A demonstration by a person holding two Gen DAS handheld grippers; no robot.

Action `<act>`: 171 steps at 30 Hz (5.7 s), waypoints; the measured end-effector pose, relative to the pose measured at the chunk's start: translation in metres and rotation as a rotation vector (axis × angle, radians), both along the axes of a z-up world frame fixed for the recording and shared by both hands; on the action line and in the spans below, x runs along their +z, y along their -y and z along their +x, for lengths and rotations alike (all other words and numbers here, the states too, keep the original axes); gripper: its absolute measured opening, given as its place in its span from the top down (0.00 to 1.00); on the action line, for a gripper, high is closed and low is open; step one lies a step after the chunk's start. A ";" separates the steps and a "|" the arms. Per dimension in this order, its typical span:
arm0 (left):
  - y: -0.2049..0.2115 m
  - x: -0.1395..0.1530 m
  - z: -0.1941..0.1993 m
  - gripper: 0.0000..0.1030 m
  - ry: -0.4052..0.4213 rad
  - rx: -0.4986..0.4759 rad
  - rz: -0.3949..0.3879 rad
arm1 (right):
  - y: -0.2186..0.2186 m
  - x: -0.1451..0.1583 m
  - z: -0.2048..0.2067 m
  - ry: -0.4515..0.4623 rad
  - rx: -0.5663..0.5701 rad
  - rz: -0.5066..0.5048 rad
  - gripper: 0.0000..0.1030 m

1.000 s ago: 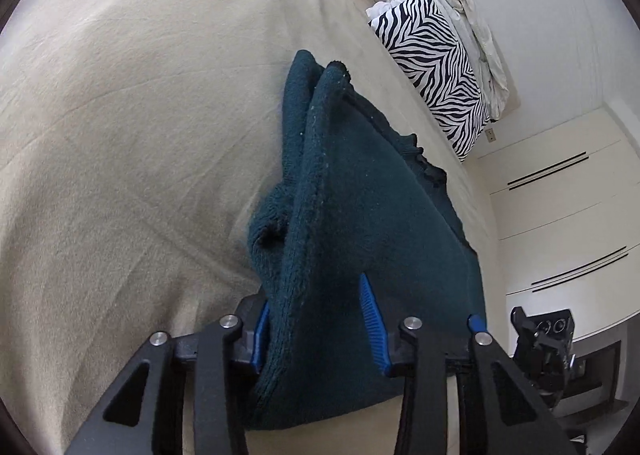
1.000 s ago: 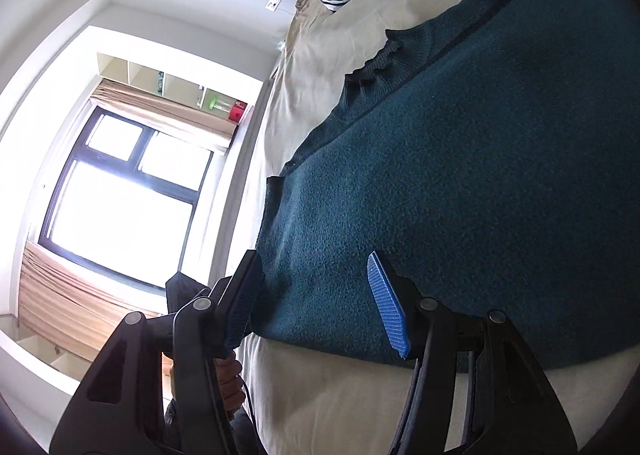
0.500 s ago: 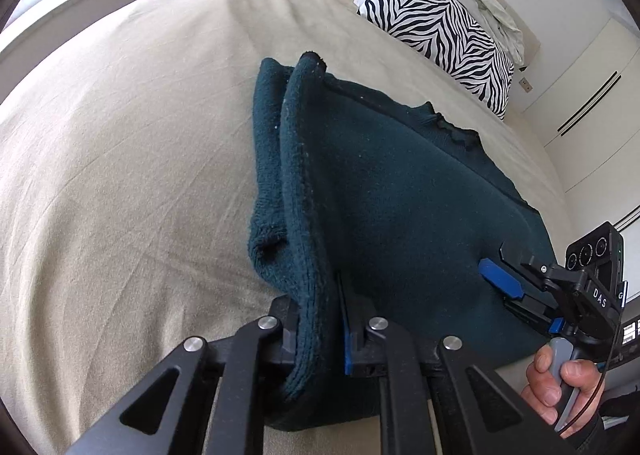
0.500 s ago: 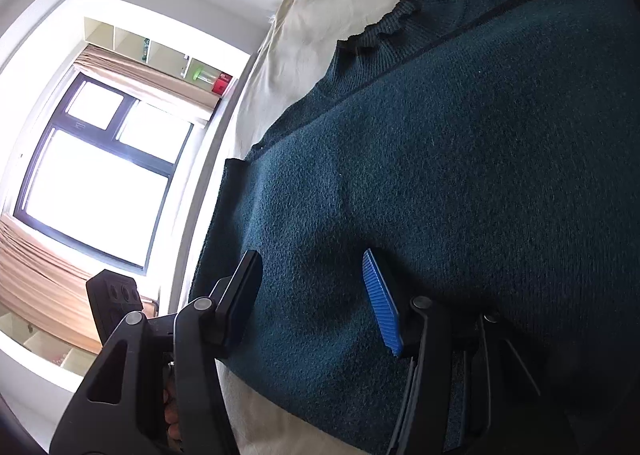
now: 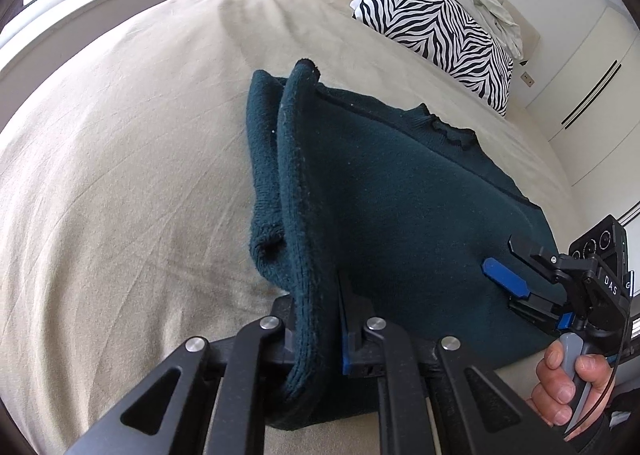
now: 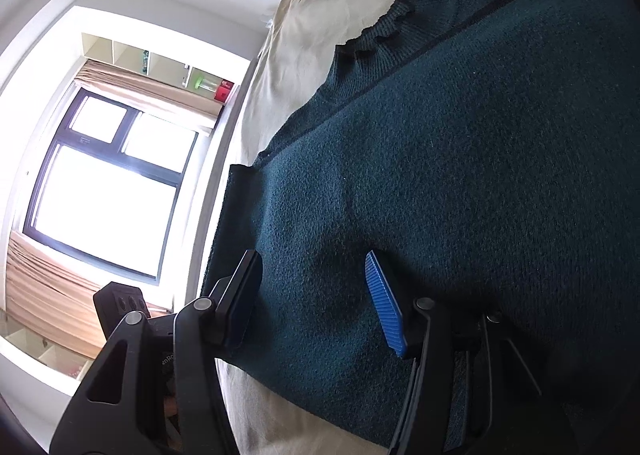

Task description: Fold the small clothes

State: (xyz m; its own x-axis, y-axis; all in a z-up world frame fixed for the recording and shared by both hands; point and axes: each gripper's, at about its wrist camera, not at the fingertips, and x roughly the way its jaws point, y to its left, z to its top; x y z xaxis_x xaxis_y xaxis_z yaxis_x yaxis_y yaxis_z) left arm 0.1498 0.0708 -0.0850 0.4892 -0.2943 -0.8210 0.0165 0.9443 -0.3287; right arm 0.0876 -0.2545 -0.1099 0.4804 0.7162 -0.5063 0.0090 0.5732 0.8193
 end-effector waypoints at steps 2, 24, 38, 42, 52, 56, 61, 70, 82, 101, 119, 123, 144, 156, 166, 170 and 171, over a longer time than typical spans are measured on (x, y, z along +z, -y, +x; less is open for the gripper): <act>0.005 0.007 -0.001 0.88 0.011 -0.008 0.002 | 0.005 0.001 0.000 -0.010 0.003 0.033 0.49; 0.244 0.030 0.005 0.88 0.076 -0.406 -0.070 | 0.160 0.007 0.005 -0.042 -0.102 0.375 0.35; 0.189 0.046 -0.036 0.57 0.163 -0.378 -0.194 | 0.135 -0.006 0.042 -0.126 -0.074 0.229 0.36; 0.166 0.039 -0.026 0.57 0.141 -0.323 -0.181 | 0.119 -0.006 0.053 -0.158 -0.032 0.083 0.67; 0.168 0.038 -0.019 0.57 0.149 -0.333 -0.188 | 0.127 0.018 0.054 -0.123 0.003 -0.147 0.87; 0.179 0.043 -0.013 0.57 0.152 -0.340 -0.189 | 0.160 0.026 0.047 -0.123 -0.028 -0.172 0.87; 0.197 0.043 -0.015 0.53 0.150 -0.369 -0.166 | 0.204 0.024 0.028 -0.119 -0.089 -0.189 0.87; 0.225 0.048 -0.015 0.54 0.167 -0.425 -0.132 | 0.228 0.021 0.022 -0.132 -0.112 -0.202 0.87; 0.240 0.028 -0.002 0.57 0.145 -0.441 -0.064 | 0.260 -0.006 0.001 -0.160 -0.166 -0.059 0.83; 0.289 0.009 0.090 0.54 0.131 -0.431 0.146 | 0.244 0.005 0.054 -0.091 -0.172 -0.107 0.85; 0.235 0.046 0.012 0.29 0.256 -0.331 0.055 | 0.225 0.052 -0.048 0.015 -0.120 -0.285 0.74; 0.202 0.034 0.023 0.28 0.177 -0.249 -0.013 | 0.246 0.063 -0.054 0.028 -0.172 -0.295 0.35; 0.237 -0.014 0.059 0.44 -0.154 -0.330 -0.038 | 0.214 0.002 0.037 -0.193 -0.041 -0.345 0.72; 0.243 0.038 -0.018 0.59 0.045 -0.404 0.239 | 0.113 0.077 -0.003 -0.012 0.015 -0.901 0.79; 0.127 0.064 -0.116 0.59 0.088 -0.390 0.230 | 0.032 0.108 -0.098 0.101 0.058 -0.762 0.79; 0.088 0.062 -0.137 0.59 0.077 -0.357 0.236 | -0.018 0.102 -0.117 0.114 0.122 -0.736 0.79; 0.081 0.061 -0.140 0.59 0.076 -0.346 0.235 | -0.030 0.101 -0.123 0.119 0.134 -0.730 0.79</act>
